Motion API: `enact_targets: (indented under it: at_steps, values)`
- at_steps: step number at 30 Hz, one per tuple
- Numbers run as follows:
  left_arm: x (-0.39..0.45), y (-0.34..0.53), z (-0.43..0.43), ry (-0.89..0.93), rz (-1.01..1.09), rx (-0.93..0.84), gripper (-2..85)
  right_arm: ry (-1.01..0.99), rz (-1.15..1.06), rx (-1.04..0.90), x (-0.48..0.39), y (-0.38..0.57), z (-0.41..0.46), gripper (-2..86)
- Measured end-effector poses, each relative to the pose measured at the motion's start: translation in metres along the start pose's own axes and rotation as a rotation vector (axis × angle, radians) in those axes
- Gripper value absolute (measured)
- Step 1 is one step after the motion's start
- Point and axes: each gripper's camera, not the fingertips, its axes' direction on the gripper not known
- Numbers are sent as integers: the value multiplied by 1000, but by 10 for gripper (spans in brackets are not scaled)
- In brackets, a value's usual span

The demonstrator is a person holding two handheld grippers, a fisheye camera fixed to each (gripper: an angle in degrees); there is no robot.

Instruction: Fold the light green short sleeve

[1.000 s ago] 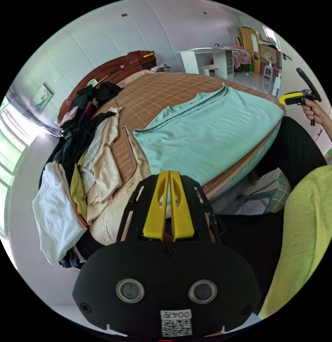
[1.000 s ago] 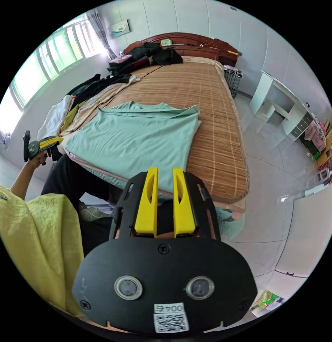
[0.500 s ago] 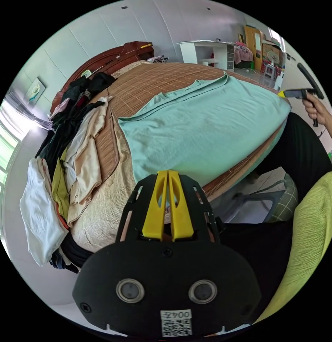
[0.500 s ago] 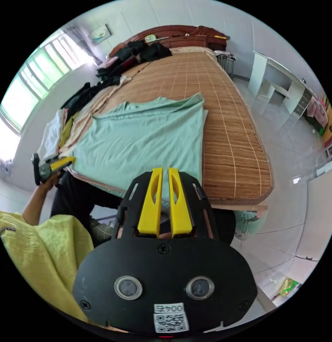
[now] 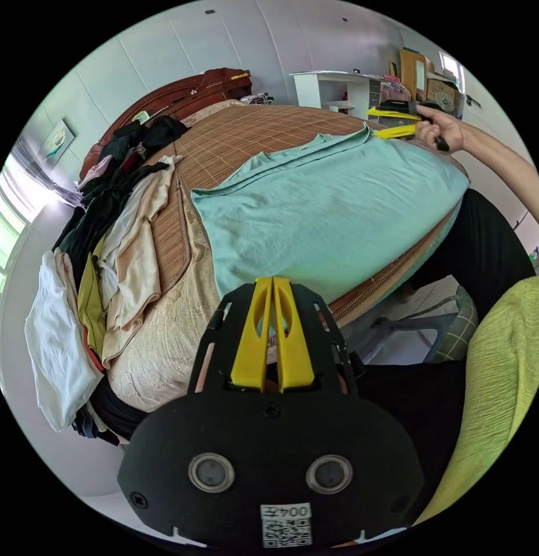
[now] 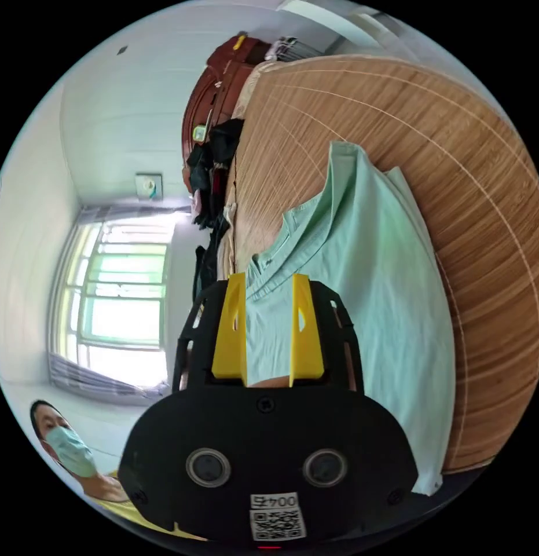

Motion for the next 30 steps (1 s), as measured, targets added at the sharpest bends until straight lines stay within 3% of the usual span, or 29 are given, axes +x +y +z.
enact_targets:
  at_steps: [10,30]
  values:
    - [-6,2,-2,37,-12,4,2,91,113,22,19,-43,24,136]
    - [0,3,1,30,2,4,3,73,11,52,-52,-140,63,129]
